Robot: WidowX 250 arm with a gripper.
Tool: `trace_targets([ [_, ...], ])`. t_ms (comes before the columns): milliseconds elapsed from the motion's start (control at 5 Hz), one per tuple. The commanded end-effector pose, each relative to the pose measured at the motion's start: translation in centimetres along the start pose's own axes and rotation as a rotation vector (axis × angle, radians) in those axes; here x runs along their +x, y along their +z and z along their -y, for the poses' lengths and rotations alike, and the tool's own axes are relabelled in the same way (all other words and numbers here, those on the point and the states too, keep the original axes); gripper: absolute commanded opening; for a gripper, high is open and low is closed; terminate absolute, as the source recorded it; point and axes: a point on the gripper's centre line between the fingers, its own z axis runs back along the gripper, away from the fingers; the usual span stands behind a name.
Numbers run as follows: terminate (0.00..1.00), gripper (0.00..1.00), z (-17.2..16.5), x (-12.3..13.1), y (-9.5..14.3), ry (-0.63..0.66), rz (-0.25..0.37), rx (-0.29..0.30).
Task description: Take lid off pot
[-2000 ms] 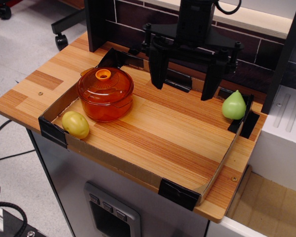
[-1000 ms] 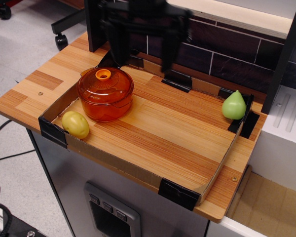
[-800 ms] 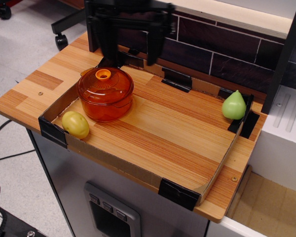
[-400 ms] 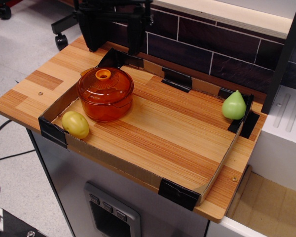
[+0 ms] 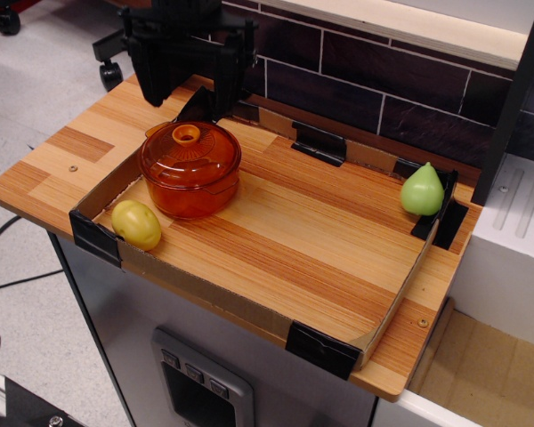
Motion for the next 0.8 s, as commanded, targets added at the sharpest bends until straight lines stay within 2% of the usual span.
trace_targets([
  [0, 0.00, 1.00, -0.2, 0.9, -0.3, -0.002, 0.037, 0.023],
  [600, 0.00, 1.00, -1.1, 1.0, -2.5, -0.012, 0.022, 0.067],
])
